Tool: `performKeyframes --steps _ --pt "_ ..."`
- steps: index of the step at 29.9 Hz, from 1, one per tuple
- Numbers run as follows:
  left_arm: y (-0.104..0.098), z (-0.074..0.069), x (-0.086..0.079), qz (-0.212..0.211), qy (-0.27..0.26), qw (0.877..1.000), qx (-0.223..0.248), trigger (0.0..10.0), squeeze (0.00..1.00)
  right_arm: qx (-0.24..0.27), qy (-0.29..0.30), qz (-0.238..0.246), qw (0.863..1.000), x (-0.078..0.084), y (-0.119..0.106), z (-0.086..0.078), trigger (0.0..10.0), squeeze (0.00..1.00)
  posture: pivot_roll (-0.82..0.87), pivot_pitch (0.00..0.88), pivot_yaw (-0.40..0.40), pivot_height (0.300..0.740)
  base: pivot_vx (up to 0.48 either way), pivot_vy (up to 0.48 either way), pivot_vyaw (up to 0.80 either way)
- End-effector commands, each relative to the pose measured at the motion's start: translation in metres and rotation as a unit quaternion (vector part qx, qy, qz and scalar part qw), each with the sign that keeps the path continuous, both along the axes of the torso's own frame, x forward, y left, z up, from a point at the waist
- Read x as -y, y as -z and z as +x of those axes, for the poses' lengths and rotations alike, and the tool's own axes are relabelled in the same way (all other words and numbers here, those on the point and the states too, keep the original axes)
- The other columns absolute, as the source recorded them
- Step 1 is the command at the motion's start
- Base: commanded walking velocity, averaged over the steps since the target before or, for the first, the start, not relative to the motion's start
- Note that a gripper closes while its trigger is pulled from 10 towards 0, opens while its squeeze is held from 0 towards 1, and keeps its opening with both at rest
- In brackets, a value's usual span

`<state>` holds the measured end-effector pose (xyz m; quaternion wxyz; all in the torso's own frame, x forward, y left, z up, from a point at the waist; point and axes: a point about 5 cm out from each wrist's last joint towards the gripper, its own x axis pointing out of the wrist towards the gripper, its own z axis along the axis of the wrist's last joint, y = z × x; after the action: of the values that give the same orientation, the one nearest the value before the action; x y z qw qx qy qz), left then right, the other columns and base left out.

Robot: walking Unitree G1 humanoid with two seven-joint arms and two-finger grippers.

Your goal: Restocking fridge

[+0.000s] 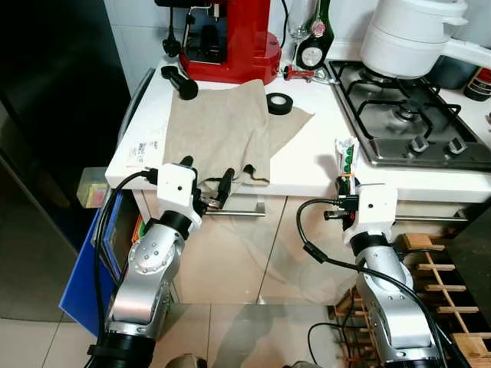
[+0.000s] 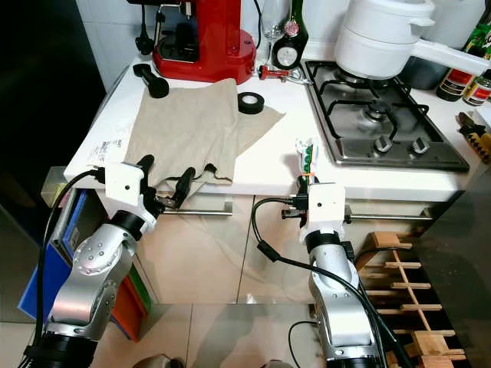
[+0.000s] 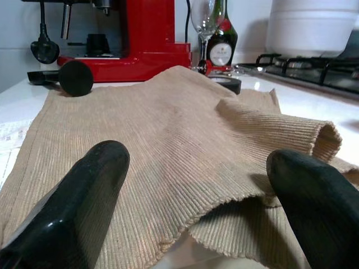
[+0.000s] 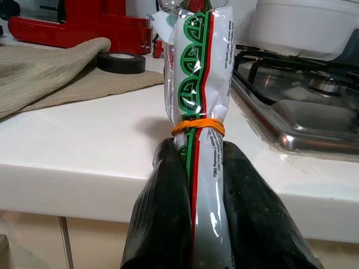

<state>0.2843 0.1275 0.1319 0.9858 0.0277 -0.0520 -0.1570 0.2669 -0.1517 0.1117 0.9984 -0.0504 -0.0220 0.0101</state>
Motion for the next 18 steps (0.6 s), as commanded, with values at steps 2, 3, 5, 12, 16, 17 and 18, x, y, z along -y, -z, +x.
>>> performKeyframes --steps 2,3,5,12,16,17,18 --pt "0.0012 0.0023 0.0021 0.006 0.002 1.0 -0.008 10.0 0.0 0.0 0.006 0.005 1.0 0.0017 -0.0023 0.0036 0.0 0.0 0.0 0.0 -0.015 0.74 0.0 0.0 0.0" --pt "0.0016 0.0031 0.0019 0.005 0.001 1.0 -0.01 10.0 0.0 -0.002 0.007 0.007 1.0 0.0014 -0.0016 0.004 0.0 0.0 -0.01 0.0 -0.014 0.74 0.0 0.0 0.0" --pt "0.0018 0.0037 0.0016 0.005 0.0 1.0 -0.011 10.0 0.0 -0.003 0.007 0.008 1.0 0.0011 -0.0013 0.0042 0.0 0.0 -0.01 0.0 -0.014 0.74 0.0 0.0 0.0" --pt "-0.0001 0.0078 0.0028 -0.003 0.0 1.0 -0.01 10.0 0.0 -0.006 0.007 0.009 1.0 0.0 -0.0007 0.0079 0.0 0.0 -0.01 0.0 -0.012 0.74 0.0 0.0 0.0" --pt "0.0 0.0085 0.0025 -0.003 -0.002 1.0 -0.011 10.0 0.0 -0.01 0.007 0.01 1.0 -0.0004 0.001 0.0094 0.0 0.0 -0.01 0.0 -0.013 0.74 0.0 0.0 0.0" --pt "-0.0001 0.0086 0.0025 -0.003 -0.002 1.0 -0.01 10.0 0.0 -0.011 0.006 0.01 1.0 -0.0006 0.0013 0.0097 0.0 0.0 -0.01 0.0 -0.013 0.74 0.0 0.0 0.0" --pt "-0.0003 0.0088 0.0025 -0.002 -0.002 1.0 -0.01 10.0 0.0 -0.011 0.006 0.01 1.0 -0.0008 0.0016 0.0102 0.0 0.0 0.0 0.0 -0.014 0.74 0.0 0.0 0.0"
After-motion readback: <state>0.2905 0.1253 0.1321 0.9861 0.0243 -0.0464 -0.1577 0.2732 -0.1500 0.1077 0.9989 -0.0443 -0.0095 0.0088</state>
